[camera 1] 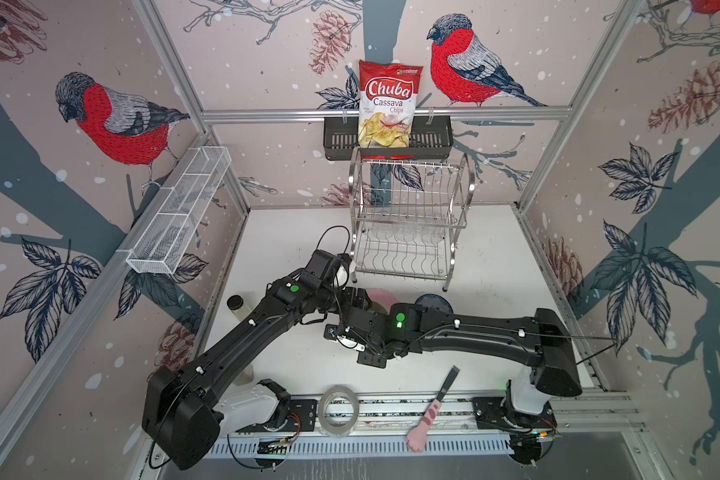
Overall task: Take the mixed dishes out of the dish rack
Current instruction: 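Lift the pale green bowl out of the rack slot toward the robot, then carry the pale green bowl over the pink plates while left gripper moves alongside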
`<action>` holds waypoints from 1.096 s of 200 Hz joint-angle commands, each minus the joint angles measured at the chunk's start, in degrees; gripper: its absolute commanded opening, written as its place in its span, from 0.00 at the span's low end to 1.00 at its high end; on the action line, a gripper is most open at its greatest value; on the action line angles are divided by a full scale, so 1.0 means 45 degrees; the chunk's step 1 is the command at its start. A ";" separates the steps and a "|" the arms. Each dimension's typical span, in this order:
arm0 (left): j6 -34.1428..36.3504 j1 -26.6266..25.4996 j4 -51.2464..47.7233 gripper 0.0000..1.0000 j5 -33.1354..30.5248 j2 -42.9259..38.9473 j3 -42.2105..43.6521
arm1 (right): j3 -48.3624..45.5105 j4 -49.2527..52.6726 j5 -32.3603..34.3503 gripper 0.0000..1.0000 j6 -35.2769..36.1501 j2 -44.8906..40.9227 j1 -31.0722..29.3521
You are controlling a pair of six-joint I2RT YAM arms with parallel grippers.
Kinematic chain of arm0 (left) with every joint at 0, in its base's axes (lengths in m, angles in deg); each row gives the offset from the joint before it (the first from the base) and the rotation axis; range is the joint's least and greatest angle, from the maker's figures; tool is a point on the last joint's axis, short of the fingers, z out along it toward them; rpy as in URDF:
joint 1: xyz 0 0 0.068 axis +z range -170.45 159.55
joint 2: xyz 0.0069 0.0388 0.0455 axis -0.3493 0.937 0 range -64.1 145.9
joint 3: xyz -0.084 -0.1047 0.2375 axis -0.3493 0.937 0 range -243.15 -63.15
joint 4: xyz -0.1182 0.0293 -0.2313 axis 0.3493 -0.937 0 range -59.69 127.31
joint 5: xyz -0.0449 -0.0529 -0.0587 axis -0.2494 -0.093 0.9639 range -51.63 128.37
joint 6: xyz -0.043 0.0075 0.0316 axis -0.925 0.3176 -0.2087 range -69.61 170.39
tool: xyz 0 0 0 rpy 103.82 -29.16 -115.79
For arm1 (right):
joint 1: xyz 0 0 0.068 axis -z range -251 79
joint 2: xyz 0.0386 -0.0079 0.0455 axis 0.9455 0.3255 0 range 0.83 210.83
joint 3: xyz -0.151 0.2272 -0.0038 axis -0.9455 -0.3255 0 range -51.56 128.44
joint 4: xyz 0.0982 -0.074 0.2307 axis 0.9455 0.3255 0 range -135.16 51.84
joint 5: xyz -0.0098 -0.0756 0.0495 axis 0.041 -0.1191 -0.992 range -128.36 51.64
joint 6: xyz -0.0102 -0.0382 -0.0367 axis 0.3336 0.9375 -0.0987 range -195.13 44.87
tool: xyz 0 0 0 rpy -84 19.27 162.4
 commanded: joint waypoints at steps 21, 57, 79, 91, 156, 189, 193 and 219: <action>-0.0039 -0.0157 -0.0193 0.57 0.0034 0.0036 0.0186 | 0.0325 -0.0235 0.1017 0.00 0.0201 0.0066 0.0031; -0.0174 -0.0300 0.0175 0.17 0.0145 0.0321 0.0132 | 0.0518 -0.0809 0.1060 0.00 0.0126 0.0027 0.0070; -0.0258 -0.0339 0.0388 0.05 0.0255 0.0443 0.0132 | 0.0468 -0.1272 0.1142 0.00 0.0082 0.0008 0.0084; -0.0295 -0.0358 0.0439 0.00 0.0289 0.0456 0.0132 | 0.0381 -0.1463 0.1143 0.00 0.0053 0.0037 0.0099; -0.0259 -0.0358 0.0637 0.00 -0.0250 0.0506 0.0249 | -0.0755 -0.3035 -0.1493 0.34 -0.0140 -0.0734 0.0331; -0.0225 -0.0358 0.0730 0.00 -0.0328 0.0711 0.0328 | -0.1824 -0.4603 -0.4453 0.37 -0.0586 -0.2557 0.1144; -0.0215 -0.0352 0.0731 0.00 -0.0367 0.0742 0.0323 | -0.2009 -0.4815 -0.4772 0.38 -0.0677 -0.2861 0.1310; -0.0126 -0.0346 0.0693 0.00 -0.0556 0.0892 0.0307 | -0.3460 -0.6464 -0.6056 0.41 -0.1833 -0.5057 0.2872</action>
